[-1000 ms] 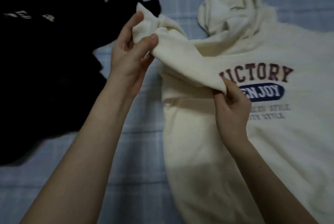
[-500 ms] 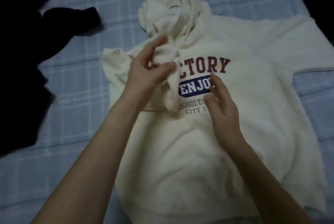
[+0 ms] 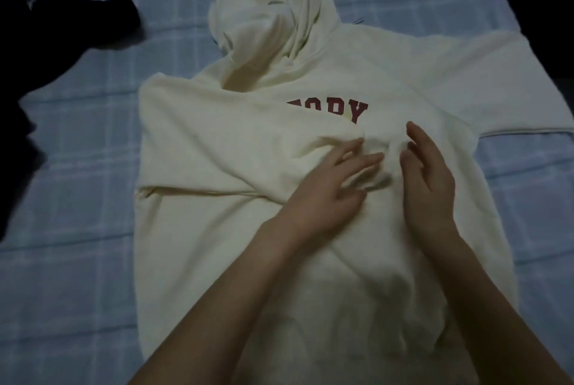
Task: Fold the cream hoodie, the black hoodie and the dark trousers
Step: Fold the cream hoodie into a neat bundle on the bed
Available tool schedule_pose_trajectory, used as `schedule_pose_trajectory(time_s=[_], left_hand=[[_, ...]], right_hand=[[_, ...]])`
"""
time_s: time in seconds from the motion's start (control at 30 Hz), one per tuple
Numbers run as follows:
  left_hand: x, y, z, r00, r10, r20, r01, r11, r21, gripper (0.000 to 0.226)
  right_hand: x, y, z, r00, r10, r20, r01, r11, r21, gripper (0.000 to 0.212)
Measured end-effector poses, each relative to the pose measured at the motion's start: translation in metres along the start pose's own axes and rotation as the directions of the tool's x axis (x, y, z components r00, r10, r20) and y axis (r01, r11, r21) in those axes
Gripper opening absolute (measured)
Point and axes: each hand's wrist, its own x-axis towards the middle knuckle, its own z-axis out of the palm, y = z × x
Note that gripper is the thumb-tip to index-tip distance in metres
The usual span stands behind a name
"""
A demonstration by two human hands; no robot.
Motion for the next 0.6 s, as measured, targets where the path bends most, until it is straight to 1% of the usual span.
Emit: schedule_pose_trajectory(time_s=[0.03, 0.07, 0.1, 0.13, 0.17, 0.2, 0.23, 0.27, 0.3, 0.37, 0.43, 0.47, 0.53, 0.6], left_hand=[[-0.015, -0.001, -0.013, 0.995, 0.015, -0.098, -0.013, 1.0, 0.025, 0.054], [-0.032, -0.005, -0.027, 0.974, 0.053, -0.22, -0.028, 0.993, 0.115, 0.047], [-0.05, -0.011, -0.041, 0.939, 0.092, -0.333, -0.009, 0.97, 0.243, 0.041], [-0.067, -0.019, -0.055, 0.902, 0.111, -0.417, 0.055, 0.929, 0.366, 0.038], [-0.082, -0.03, -0.069, 0.885, 0.101, -0.454, 0.131, 0.882, 0.452, 0.041], [-0.094, -0.043, -0.081, 0.892, 0.071, -0.446, 0.191, 0.836, 0.515, 0.049], [-0.103, -0.057, -0.091, 0.909, 0.034, -0.416, 0.231, 0.789, 0.569, 0.058], [-0.111, -0.073, -0.1, 0.922, -0.007, -0.387, 0.262, 0.747, 0.611, 0.063], [-0.117, -0.089, -0.106, 0.929, -0.035, -0.367, 0.28, 0.715, 0.64, 0.064], [-0.126, -0.117, -0.121, 0.932, -0.037, -0.361, 0.286, 0.685, 0.67, 0.063], [-0.134, -0.135, -0.137, 0.938, 0.0, -0.346, 0.258, 0.667, 0.699, 0.063], [-0.139, -0.14, -0.144, 0.942, 0.025, -0.335, 0.238, 0.655, 0.717, 0.06], [-0.151, -0.153, -0.157, 0.947, 0.07, -0.315, 0.204, 0.625, 0.753, 0.052], [-0.162, -0.161, -0.162, 0.961, 0.045, -0.273, 0.186, 0.624, 0.759, 0.053]], right_hand=[[0.002, -0.006, 0.004, 0.998, -0.053, 0.017, 0.053, 0.998, -0.025, 0.043], [0.003, -0.013, 0.009, 0.991, -0.127, 0.043, 0.129, 0.99, -0.064, 0.044], [0.004, -0.02, 0.017, 0.973, -0.215, 0.081, 0.223, 0.968, -0.115, 0.045], [0.003, -0.027, 0.029, 0.941, -0.308, 0.138, 0.329, 0.928, -0.175, 0.045], [0.002, -0.035, 0.042, 0.895, -0.386, 0.224, 0.434, 0.87, -0.232, 0.045], [-0.001, -0.041, 0.057, 0.839, -0.431, 0.333, 0.525, 0.802, -0.284, 0.047], [-0.003, -0.043, 0.07, 0.786, -0.437, 0.438, 0.594, 0.731, -0.336, 0.05], [-0.005, -0.039, 0.082, 0.75, -0.41, 0.519, 0.635, 0.667, -0.39, 0.052], [-0.007, -0.032, 0.092, 0.738, -0.366, 0.566, 0.648, 0.617, -0.446, 0.054], [-0.007, -0.013, 0.1, 0.751, -0.294, 0.591, 0.639, 0.549, -0.539, 0.056], [-0.006, -0.002, 0.099, 0.758, -0.289, 0.585, 0.641, 0.499, -0.584, 0.056], [-0.005, -0.001, 0.098, 0.764, -0.29, 0.577, 0.636, 0.494, -0.593, 0.056], [-0.004, -0.001, 0.096, 0.767, -0.292, 0.572, 0.63, 0.516, -0.581, 0.055], [-0.007, 0.0, 0.094, 0.746, -0.298, 0.595, 0.652, 0.507, -0.563, 0.055]])
